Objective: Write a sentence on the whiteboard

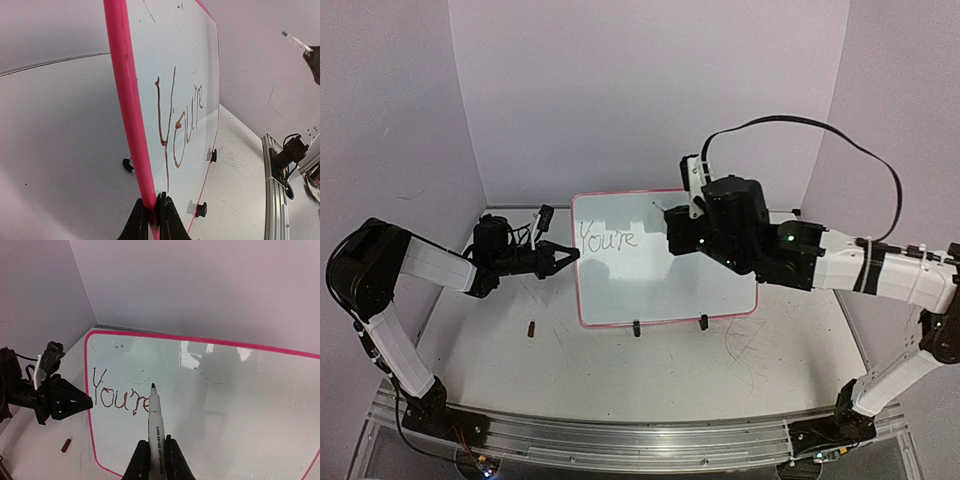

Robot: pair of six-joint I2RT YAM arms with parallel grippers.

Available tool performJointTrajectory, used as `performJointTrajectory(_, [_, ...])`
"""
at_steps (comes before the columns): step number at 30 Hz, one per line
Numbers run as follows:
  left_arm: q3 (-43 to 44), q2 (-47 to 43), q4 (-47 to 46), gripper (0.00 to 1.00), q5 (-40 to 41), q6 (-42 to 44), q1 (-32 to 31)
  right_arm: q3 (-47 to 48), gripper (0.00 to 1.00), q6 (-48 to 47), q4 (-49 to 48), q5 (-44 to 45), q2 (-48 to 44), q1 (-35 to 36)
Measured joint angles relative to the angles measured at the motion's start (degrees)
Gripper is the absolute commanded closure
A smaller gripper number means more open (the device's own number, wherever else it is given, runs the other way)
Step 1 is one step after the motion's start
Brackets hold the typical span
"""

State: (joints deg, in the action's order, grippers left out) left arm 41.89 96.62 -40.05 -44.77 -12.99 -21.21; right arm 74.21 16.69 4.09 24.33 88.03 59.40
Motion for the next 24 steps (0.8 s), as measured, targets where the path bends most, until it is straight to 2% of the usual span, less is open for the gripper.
performJointTrajectory(2, [0.0, 0.0, 0.0, 1.0, 0.0, 0.0, 0.0, -1.2, 1.0, -1.0, -0.3, 0.0, -3.8, 0.0])
performJointTrajectory(5, [0.0, 0.0, 0.0, 1.0, 0.2, 0.0, 0.0, -1.2, 1.0, -1.7, 0.0, -0.1, -4.4, 0.0])
performJointTrajectory(24, [0.0, -1.1, 1.1, 1.0, 2.1, -0.2, -0.7, -0.1, 1.0, -3.0, 3.3, -1.6, 5.6, 0.2])
